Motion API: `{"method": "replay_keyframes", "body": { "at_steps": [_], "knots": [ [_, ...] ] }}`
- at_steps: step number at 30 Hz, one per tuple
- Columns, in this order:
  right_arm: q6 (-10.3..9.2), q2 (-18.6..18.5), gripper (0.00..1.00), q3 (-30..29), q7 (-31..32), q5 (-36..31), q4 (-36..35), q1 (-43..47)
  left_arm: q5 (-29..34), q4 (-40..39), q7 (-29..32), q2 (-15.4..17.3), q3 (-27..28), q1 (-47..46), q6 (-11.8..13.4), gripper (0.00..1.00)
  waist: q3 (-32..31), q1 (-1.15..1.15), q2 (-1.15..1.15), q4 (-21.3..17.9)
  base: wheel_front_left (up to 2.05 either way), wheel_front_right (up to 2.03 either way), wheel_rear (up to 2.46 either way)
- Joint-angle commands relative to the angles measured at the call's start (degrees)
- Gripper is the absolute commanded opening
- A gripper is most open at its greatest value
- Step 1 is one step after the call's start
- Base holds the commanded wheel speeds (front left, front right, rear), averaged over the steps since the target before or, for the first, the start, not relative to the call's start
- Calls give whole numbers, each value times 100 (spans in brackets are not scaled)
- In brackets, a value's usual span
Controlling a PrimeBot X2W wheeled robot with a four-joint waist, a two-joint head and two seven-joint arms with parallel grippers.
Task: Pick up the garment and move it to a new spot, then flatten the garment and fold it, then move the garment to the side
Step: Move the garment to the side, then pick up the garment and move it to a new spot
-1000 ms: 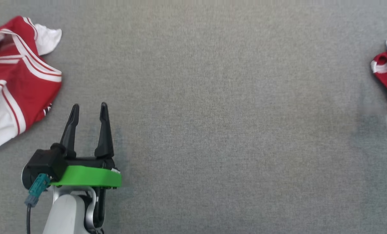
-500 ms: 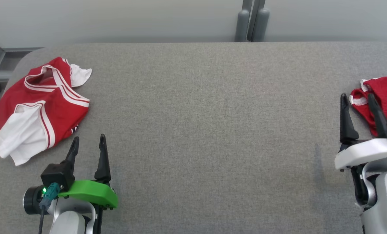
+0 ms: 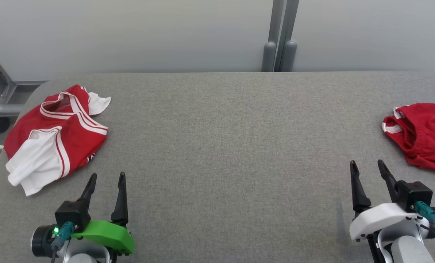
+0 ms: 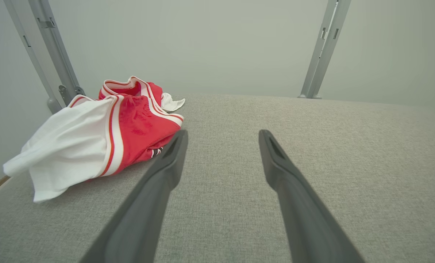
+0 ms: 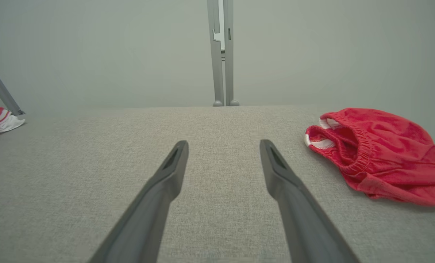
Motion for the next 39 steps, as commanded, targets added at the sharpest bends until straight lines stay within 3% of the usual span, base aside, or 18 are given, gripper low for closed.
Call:
{"method": "replay_keyframes", "body": {
  "at_steps": [1, 12, 39],
  "knots": [
    [-8, -4, 100, -23, -25, -54, 34, 49, 54, -31, -39, 21, -5, 75, -49, 100, 4, 0, 0, -21, 0, 0, 0],
    [-8, 7, 100, 124, -120, 241, 279, 21, 222, -332, -41, -37, 62, 284, -130, 100, 47, 0, 0, -59, 0, 0, 0],
    [-8, 10, 100, 481, -195, 567, 456, -78, 380, -237, -42, -118, 224, 242, -194, 100, 59, 0, 0, 46, 0, 0, 0]
  ]
}}
